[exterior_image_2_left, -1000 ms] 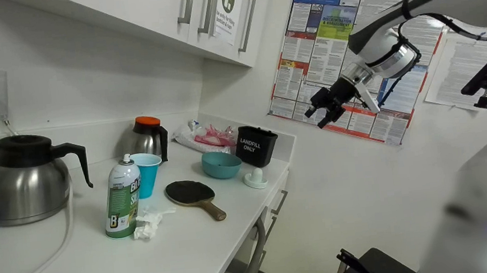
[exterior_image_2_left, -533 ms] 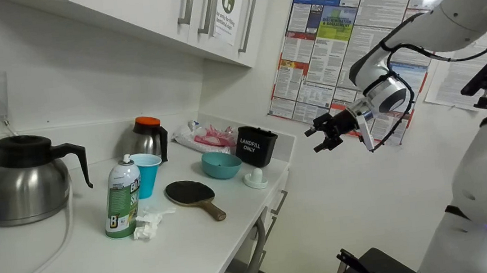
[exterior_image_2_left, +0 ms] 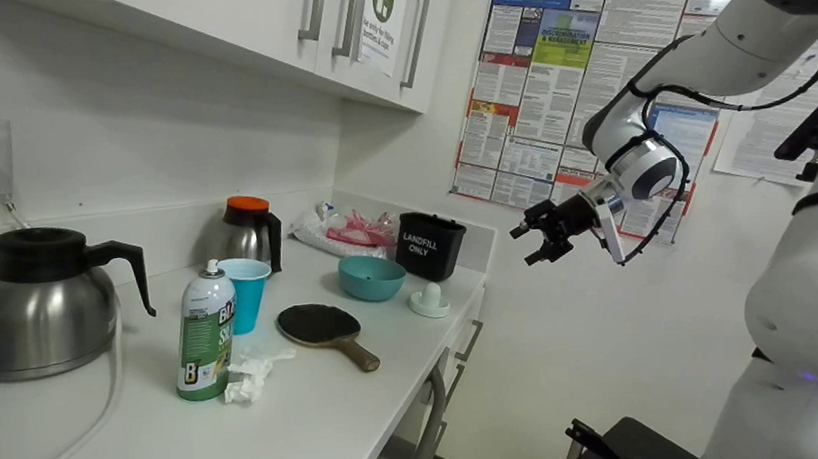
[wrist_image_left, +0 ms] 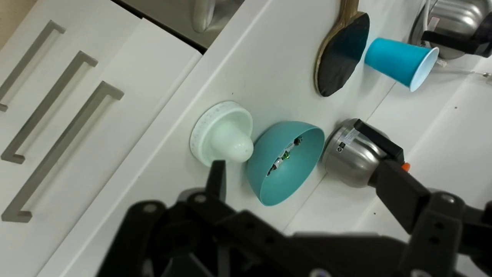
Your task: Open the top right drawer, put the white lid inside then close it
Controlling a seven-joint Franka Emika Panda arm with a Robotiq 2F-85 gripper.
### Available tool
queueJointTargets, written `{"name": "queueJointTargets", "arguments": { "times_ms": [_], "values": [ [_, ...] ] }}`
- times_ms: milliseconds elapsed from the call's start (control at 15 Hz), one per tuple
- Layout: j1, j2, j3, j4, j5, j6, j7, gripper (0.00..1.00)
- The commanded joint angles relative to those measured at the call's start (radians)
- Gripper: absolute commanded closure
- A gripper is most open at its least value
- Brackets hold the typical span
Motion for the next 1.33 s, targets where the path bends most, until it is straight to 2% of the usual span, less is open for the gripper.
{"name": "queueJointTargets", "arguments": {
  "times_ms": [0, 333, 600, 800, 1067, 1267],
  "values": [
    [-0.099, 0.069, 0.072, 0.062, 0.073, -0.039, 0.023, 0.00],
    [-0.246, 0.295, 0.108, 0.202, 0.273, -0.143, 0.076, 0.00],
    [-0.383, 0.503, 0.152, 0.317, 0.401, -0.306, 0.051, 0.00],
    [-0.470, 0.652, 0.194, 0.404, 0.484, -0.386, 0.041, 0.00],
    [-0.546, 0.798, 0.235, 0.508, 0.528, -0.427, 0.037, 0.00],
    [-0.571, 0.899, 0.263, 0.581, 0.542, -0.414, 0.045, 0.00]
  ]
}}
